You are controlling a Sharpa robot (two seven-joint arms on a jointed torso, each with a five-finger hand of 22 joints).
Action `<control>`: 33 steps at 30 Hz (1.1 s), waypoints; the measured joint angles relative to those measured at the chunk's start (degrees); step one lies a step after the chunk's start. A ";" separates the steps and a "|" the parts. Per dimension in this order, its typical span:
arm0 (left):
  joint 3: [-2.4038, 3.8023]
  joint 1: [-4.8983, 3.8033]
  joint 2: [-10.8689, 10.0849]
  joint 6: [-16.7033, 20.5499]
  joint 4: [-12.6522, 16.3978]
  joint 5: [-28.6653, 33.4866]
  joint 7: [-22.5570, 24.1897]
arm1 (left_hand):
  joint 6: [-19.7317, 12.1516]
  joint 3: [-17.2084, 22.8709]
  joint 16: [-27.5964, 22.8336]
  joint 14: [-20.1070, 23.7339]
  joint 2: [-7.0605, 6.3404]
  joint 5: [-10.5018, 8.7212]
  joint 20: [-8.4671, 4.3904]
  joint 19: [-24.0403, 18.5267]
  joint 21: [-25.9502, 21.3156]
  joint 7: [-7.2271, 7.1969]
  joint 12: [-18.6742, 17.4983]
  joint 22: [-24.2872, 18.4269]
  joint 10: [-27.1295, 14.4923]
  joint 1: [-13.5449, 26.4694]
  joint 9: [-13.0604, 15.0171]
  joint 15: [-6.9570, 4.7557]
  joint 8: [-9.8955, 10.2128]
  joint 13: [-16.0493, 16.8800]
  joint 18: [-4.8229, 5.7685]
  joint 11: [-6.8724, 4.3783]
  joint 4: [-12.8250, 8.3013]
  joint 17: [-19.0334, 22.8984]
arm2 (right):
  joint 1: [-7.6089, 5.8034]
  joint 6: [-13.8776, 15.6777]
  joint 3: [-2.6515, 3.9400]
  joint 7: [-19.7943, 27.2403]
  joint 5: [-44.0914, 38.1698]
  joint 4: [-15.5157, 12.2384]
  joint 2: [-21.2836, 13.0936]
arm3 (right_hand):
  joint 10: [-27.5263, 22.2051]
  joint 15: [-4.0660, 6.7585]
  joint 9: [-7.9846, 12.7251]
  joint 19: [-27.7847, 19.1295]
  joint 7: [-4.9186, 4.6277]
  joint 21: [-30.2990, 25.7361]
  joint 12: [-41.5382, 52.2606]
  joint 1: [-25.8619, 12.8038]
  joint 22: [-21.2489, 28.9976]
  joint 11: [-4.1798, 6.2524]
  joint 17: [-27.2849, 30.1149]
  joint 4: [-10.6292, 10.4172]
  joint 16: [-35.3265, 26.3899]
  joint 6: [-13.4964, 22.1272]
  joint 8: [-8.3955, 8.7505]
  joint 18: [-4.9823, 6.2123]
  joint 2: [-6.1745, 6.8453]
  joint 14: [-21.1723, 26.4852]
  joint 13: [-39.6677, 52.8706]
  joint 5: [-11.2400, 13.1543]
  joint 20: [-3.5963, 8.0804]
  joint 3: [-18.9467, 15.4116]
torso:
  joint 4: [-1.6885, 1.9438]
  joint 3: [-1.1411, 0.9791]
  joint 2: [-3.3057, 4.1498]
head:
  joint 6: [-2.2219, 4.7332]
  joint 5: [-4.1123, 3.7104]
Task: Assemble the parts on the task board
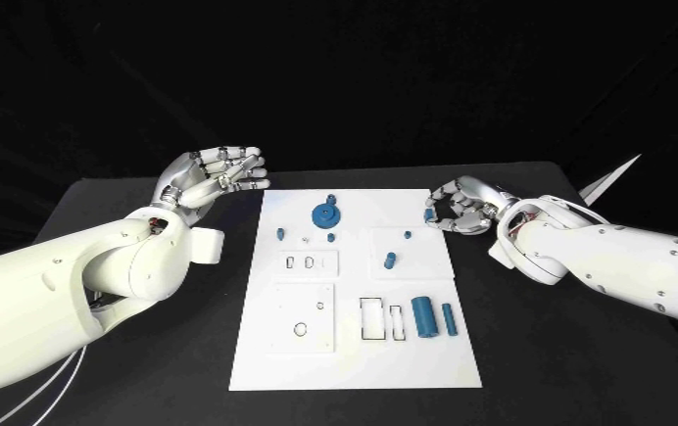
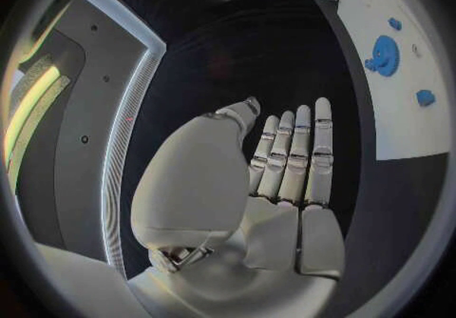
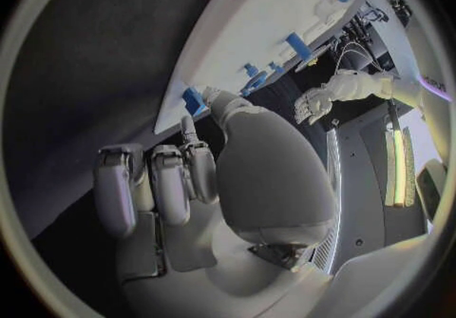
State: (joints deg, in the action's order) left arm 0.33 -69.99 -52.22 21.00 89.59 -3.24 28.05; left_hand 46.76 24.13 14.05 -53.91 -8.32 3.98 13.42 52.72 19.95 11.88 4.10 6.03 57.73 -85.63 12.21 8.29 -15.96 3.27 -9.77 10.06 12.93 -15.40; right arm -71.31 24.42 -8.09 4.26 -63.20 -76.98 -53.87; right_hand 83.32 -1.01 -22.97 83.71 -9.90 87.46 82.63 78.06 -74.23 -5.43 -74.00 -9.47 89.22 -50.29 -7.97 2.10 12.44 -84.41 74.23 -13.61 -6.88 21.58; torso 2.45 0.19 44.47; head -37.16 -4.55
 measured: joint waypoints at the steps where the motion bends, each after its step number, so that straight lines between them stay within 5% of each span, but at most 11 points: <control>1: 0.00 0.00 -0.01 0.00 0.00 0.00 0.00 | 0.00 0.00 0.00 0.00 0.00 0.00 0.00 0.00 0.00 0.00 0.00 0.00 0.00 0.00 0.00 0.00 0.00 0.00 0.00 0.00 0.00 0.00 | 0.05 0.06 0.00 -0.02 0.01 0.03 0.04 | 0.00 0.00 0.00 0.00 0.06 0.00 0.01 0.00 0.00 0.00 0.00 -0.01 0.00 -0.06 0.00 0.00 0.00 0.00 0.00 0.00 0.00 0.01 | 0.00 0.00 0.00 | 0.00 0.01; 4: 0.00 0.00 -0.05 0.01 0.00 0.00 0.00 | 0.00 0.00 0.00 0.00 0.00 0.00 0.00 0.00 0.00 0.00 0.00 0.00 0.00 0.00 0.00 0.00 0.00 0.00 0.00 0.00 0.00 0.00 | 0.17 0.20 0.00 -0.11 0.03 0.18 0.16 | 0.01 0.01 0.00 0.00 0.45 0.00 0.01 0.54 0.00 0.01 0.00 -0.01 0.00 -1.09 -0.57 0.00 -0.56 0.01 0.00 0.02 0.01 0.02 | 0.00 0.00 0.00 | -0.01 0.08; 8: 0.00 0.00 -0.10 0.03 0.00 0.00 0.00 | 0.00 0.00 0.00 0.00 0.00 0.00 0.00 0.00 0.00 0.00 0.00 0.00 0.00 0.00 0.00 0.00 0.00 0.00 0.00 0.00 0.00 0.00 | 0.26 0.21 0.00 -0.25 0.04 0.37 0.29 | 0.51 0.03 0.00 0.00 0.70 0.00 0.01 1.34 0.00 0.51 0.00 0.01 0.00 -1.95 -0.69 0.00 -1.36 0.02 0.00 2.90 0.02 0.05 | -0.02 0.03 0.00 | 0.00 0.13; 10: 0.00 0.01 -0.11 0.03 0.00 0.00 0.00 | 0.00 0.00 0.00 0.00 0.00 0.00 0.00 0.00 0.00 0.00 0.00 0.00 0.00 0.00 0.00 0.00 0.00 0.00 0.00 0.00 0.00 0.00 | 0.28 0.15 0.00 -0.34 0.04 0.43 0.34 | 0.50 0.40 0.00 0.00 0.85 0.00 0.01 1.34 0.00 0.52 0.00 0.76 0.00 -2.50 -1.34 0.00 -1.37 0.38 0.00 2.91 0.03 2.41 | -0.02 0.04 -0.01 | -0.05 0.13; 33: -0.01 0.01 -0.28 0.04 0.03 0.00 -0.09 | 0.00 1.42 0.00 0.00 0.00 0.00 0.00 0.00 0.00 0.00 0.00 0.00 0.00 0.00 0.00 0.00 0.00 0.00 0.00 0.00 -1.40 -0.20 | 0.34 0.40 0.01 -0.83 -0.48 0.55 0.82 | 0.20 0.41 0.00 0.00 1.16 0.01 0.89 1.33 0.00 0.83 0.00 1.17 0.00 -4.04 -2.02 0.00 -1.37 0.38 0.00 3.34 0.06 2.96 | -0.01 0.06 -0.05 | -0.30 -0.03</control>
State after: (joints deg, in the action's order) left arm 0.32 -69.99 -52.50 21.04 89.62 -3.24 27.96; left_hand 46.76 25.54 14.05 -53.91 -8.32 3.98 13.42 52.72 19.95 11.88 4.10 6.03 57.73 -85.63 12.21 8.29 -15.96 3.27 -9.78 10.06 11.53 -15.61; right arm -70.97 24.82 -8.08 3.43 -63.68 -76.43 -53.05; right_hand 83.52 -0.60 -22.97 83.71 -8.74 87.48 83.53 79.39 -74.22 -4.59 -74.00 -8.30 89.22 -54.33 -9.99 2.10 11.07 -84.03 74.22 -10.27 -6.82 24.54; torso 2.44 0.25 44.42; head -37.46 -4.58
